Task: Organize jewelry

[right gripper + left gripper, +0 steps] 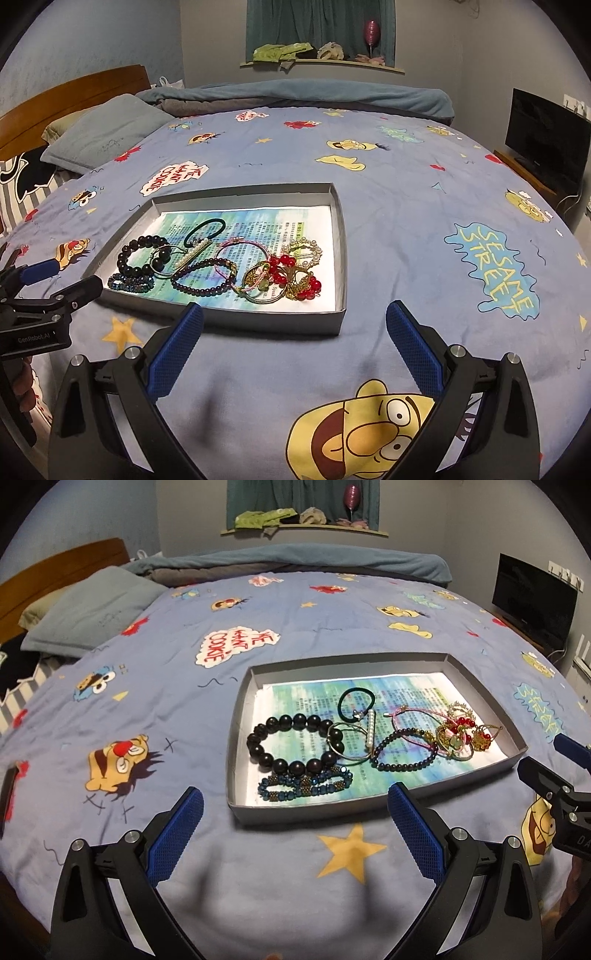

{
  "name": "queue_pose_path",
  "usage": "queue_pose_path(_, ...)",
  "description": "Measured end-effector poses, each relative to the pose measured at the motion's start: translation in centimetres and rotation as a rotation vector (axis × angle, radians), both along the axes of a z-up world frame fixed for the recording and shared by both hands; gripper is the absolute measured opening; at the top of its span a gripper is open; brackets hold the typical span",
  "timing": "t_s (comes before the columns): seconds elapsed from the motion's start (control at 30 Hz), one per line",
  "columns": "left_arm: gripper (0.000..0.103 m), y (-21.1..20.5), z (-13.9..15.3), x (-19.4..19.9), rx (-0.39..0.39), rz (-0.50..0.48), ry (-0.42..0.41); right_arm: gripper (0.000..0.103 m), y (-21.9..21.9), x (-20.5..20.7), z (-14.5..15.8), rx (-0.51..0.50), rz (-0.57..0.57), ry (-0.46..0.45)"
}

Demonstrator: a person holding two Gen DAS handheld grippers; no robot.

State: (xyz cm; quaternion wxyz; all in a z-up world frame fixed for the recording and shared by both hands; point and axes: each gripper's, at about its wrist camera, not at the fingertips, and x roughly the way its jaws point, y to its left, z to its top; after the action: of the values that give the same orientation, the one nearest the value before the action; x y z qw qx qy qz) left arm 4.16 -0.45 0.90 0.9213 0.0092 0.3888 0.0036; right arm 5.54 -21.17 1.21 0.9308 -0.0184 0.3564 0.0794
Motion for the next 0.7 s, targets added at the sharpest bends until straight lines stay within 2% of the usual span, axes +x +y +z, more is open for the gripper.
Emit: queue_pose_path(0.7, 0.099, 0.1, 0.23, -0.09, 0.002, 0.005, -0.005, 0.098, -0.18, -0.3, 0.13, -0.004, -0.007, -0.007)
